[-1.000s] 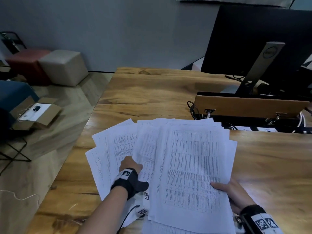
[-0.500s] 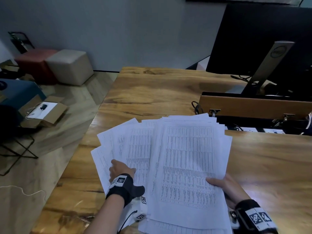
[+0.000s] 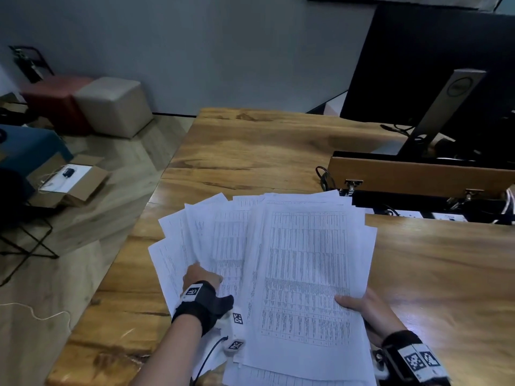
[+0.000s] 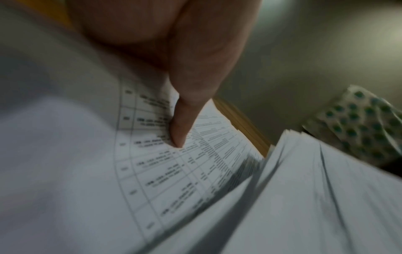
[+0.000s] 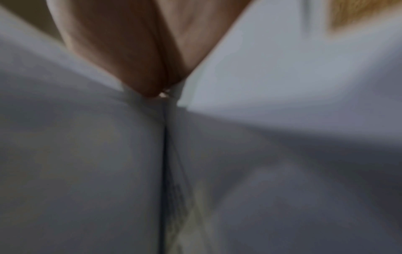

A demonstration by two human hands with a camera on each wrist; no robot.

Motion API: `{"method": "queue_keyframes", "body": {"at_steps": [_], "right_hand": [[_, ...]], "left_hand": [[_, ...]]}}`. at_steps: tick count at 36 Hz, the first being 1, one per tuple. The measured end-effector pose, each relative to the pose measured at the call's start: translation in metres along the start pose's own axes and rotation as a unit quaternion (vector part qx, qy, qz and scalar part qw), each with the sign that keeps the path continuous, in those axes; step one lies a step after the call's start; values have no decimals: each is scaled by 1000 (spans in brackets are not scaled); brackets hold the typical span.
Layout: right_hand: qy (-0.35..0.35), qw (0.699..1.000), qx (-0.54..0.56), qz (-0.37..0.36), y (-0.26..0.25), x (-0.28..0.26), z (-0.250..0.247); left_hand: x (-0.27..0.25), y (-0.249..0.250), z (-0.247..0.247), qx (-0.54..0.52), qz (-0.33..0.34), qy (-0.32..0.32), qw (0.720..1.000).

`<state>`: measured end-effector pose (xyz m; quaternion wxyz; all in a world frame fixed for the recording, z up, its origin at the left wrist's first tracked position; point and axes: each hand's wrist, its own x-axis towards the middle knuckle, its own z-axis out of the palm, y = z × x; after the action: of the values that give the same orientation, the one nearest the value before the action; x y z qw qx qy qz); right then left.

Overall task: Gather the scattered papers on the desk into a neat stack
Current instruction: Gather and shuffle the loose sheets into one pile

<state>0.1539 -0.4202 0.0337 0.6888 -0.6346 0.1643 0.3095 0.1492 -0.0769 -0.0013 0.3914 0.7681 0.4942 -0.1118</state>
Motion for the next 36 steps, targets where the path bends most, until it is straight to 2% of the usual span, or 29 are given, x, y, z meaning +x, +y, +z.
{"method": "queue_keyframes", "body": {"at_steps": [6, 13, 19, 26, 30, 34, 36], "right_hand": [[1, 1000, 0, 1, -1, 0, 0], [-7, 1000, -1, 4, 0, 1, 2], [-9, 1000, -3, 4, 4, 3, 1], [-8, 1000, -7, 17, 8, 8, -2], [-8, 1000, -10, 20, 9, 9, 0], [-1, 1000, -12, 23, 11, 9, -1], [3, 1000, -12, 28, 12, 8, 0]], "left_hand": [[-17, 1, -34, -16, 166, 22, 986], [-55, 27, -106, 117, 325, 72, 936], [-94, 49, -165, 141, 388, 146, 899], [-119, 66, -197, 149, 405, 141, 891], [-127, 70, -204, 58, 407, 76, 908], [-123, 68, -186, -110, 369, -71, 920], [-119, 63, -163, -178, 347, -132, 911]]}}
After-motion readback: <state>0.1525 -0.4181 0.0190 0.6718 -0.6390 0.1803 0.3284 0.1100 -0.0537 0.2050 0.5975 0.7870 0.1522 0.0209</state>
